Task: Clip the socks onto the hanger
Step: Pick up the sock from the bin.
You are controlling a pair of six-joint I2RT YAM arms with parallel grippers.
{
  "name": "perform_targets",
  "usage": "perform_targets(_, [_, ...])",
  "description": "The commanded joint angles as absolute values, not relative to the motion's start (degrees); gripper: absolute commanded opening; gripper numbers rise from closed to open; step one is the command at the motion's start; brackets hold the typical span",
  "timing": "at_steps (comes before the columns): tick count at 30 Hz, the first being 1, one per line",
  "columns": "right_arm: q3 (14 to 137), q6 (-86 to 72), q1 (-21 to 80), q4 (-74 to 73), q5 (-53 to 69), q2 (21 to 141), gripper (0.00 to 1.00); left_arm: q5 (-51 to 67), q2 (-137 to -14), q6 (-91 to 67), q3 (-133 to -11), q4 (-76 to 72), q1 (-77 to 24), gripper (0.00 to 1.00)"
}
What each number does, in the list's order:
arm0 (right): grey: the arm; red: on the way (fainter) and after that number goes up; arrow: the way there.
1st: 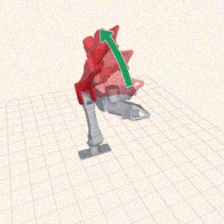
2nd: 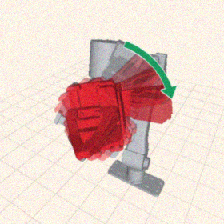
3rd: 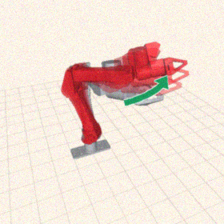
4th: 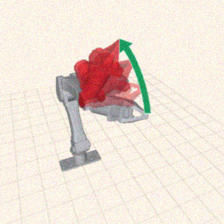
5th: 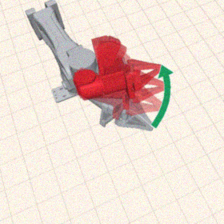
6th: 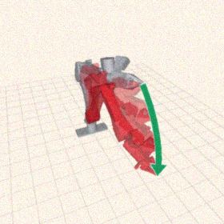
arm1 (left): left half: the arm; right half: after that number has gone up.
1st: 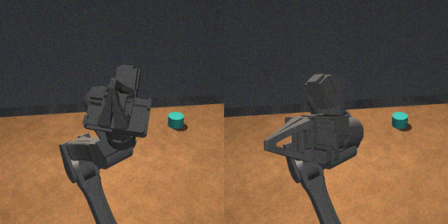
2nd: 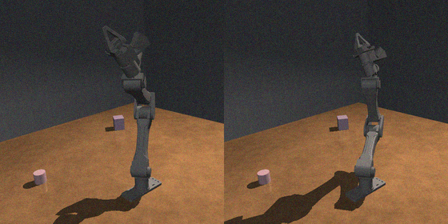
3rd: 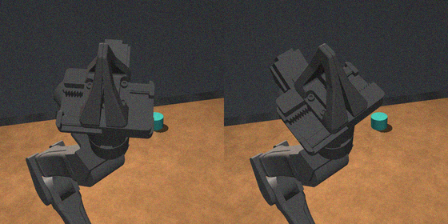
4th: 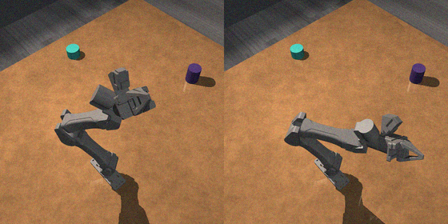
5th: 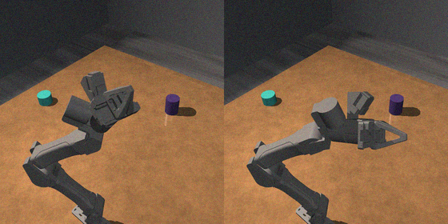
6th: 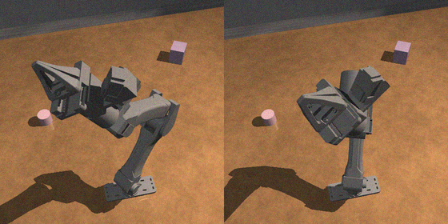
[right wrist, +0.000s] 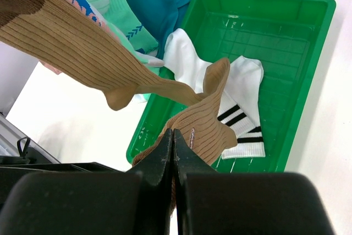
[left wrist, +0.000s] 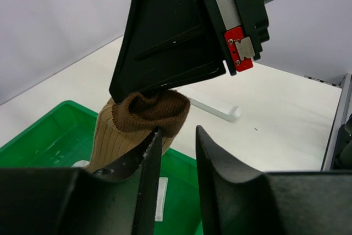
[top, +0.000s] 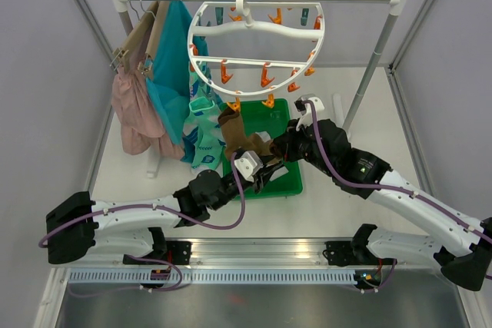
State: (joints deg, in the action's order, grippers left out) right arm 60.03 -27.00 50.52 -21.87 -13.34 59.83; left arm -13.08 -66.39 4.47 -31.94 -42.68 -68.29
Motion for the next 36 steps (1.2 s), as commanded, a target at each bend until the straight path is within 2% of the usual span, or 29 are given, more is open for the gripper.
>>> perform_targets(1, [62.5, -27.2, 50.6, -21.4, -13.1, 59.9, 0.00, -12.3, -66.7, 6.5, -34.2, -46.0, -68.6, 0.35])
perform_targets(7, [62.6, -27.2, 50.6, -21.4, -13.0, 60.0, 0.00, -13.1, -66.6, 6.7, -33.9, -46.4, -68.6, 0.20])
perform_targets(13, [62.6, -27.2, 50.6, -21.5, -12.9, 59.9, 0.00, -13.5, -66.9, 7.6, -33.8, -46.9, -68.6, 0.13])
perform_targets(15, [62.6, -27.2, 50.6, -21.6, -13.0, 59.8, 0.00, -13.5, -67.1, 8.2, -34.2, -45.8, -68.6, 0.20])
perform_targets(16, [62.7, -27.2, 50.6, -21.6, -13.0, 59.9, 0.00, -13.4, -67.1, 8.3, -34.4, -45.1, -68.6, 0.35])
perform_targets(21, [63.1, -27.2, 50.6, -21.9, -12.9, 59.9, 0.00, -14.7, -66.2, 9.8, -32.9, -45.7, -68.6, 0.45])
perform_targets(36, [64.1, -27.4, 50.6, -22.8, -12.5, 60.0, 0.00, -17.4, -69.6, 14.3, -35.7, -49.2, -68.6, 0.47])
